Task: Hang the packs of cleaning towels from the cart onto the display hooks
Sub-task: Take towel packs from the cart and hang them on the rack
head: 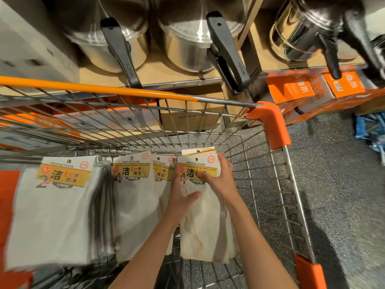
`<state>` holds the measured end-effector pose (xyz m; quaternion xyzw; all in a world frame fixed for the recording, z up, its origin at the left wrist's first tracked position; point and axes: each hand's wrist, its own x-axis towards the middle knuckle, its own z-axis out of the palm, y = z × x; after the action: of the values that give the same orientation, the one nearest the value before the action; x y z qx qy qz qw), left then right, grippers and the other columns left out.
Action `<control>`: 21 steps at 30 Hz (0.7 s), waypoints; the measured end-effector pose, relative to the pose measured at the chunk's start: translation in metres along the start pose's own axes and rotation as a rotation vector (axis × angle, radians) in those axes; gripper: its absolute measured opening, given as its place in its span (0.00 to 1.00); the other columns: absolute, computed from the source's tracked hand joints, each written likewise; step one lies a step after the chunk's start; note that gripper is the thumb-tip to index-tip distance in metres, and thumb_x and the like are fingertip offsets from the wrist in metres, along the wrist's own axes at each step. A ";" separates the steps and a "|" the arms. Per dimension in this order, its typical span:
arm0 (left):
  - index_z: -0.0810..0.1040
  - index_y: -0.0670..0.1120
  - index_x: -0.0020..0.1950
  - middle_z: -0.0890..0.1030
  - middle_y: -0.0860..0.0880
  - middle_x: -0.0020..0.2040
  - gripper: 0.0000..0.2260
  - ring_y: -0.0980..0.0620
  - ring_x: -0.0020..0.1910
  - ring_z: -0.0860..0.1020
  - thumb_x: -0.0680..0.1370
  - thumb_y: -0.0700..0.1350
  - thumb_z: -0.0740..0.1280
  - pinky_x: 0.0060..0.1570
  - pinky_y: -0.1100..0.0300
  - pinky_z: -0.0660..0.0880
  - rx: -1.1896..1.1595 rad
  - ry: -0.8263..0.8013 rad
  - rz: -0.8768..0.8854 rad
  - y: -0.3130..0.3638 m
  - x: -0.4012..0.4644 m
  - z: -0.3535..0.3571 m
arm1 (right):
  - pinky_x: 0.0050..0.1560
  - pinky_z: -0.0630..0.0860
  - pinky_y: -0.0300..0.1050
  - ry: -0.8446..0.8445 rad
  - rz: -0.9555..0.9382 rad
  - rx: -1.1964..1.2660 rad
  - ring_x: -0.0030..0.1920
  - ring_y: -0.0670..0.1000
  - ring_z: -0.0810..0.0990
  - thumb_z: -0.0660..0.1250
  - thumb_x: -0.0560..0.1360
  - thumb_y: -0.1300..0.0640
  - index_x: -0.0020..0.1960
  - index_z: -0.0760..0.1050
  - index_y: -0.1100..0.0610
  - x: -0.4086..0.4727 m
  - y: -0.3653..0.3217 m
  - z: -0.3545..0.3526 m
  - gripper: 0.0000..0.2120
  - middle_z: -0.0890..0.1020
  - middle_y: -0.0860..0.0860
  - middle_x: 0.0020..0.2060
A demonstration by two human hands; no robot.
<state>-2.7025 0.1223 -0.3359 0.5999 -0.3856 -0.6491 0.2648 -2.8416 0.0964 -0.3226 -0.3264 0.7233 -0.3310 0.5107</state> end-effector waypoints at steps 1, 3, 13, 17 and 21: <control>0.43 0.66 0.71 0.51 0.65 0.71 0.48 0.70 0.68 0.52 0.71 0.35 0.74 0.59 0.76 0.54 -0.003 0.001 -0.006 0.000 0.000 -0.001 | 0.45 0.72 0.23 -0.016 0.003 0.012 0.56 0.37 0.70 0.76 0.64 0.62 0.70 0.64 0.48 -0.001 -0.001 0.000 0.38 0.66 0.47 0.62; 0.43 0.68 0.70 0.52 0.68 0.69 0.48 0.70 0.67 0.52 0.72 0.35 0.74 0.62 0.71 0.54 0.017 0.007 -0.011 0.001 -0.002 0.000 | 0.51 0.77 0.35 -0.052 0.005 0.097 0.56 0.43 0.76 0.75 0.65 0.66 0.69 0.64 0.50 -0.003 -0.001 -0.001 0.37 0.73 0.51 0.62; 0.47 0.72 0.67 0.56 0.70 0.66 0.44 0.75 0.61 0.59 0.72 0.41 0.75 0.58 0.72 0.56 0.099 0.023 0.048 0.027 -0.030 -0.007 | 0.45 0.77 0.37 -0.073 -0.089 0.180 0.52 0.45 0.80 0.72 0.67 0.71 0.64 0.65 0.40 -0.032 -0.031 -0.013 0.36 0.77 0.47 0.56; 0.49 0.72 0.70 0.52 0.65 0.75 0.45 0.62 0.74 0.53 0.72 0.39 0.74 0.73 0.53 0.59 0.092 -0.028 0.069 0.053 -0.050 -0.019 | 0.50 0.78 0.40 -0.053 -0.167 0.163 0.54 0.46 0.79 0.72 0.68 0.70 0.66 0.66 0.42 -0.056 -0.058 -0.018 0.36 0.78 0.45 0.56; 0.52 0.75 0.67 0.48 0.60 0.77 0.43 0.57 0.77 0.48 0.71 0.41 0.76 0.74 0.44 0.59 0.125 -0.045 0.158 0.085 -0.069 -0.032 | 0.43 0.75 0.30 -0.004 -0.232 0.185 0.48 0.37 0.80 0.73 0.66 0.72 0.67 0.66 0.46 -0.080 -0.098 -0.030 0.36 0.79 0.41 0.51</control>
<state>-2.6716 0.1243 -0.2258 0.5682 -0.4772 -0.6142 0.2687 -2.8356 0.1101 -0.1930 -0.3598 0.6462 -0.4523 0.4983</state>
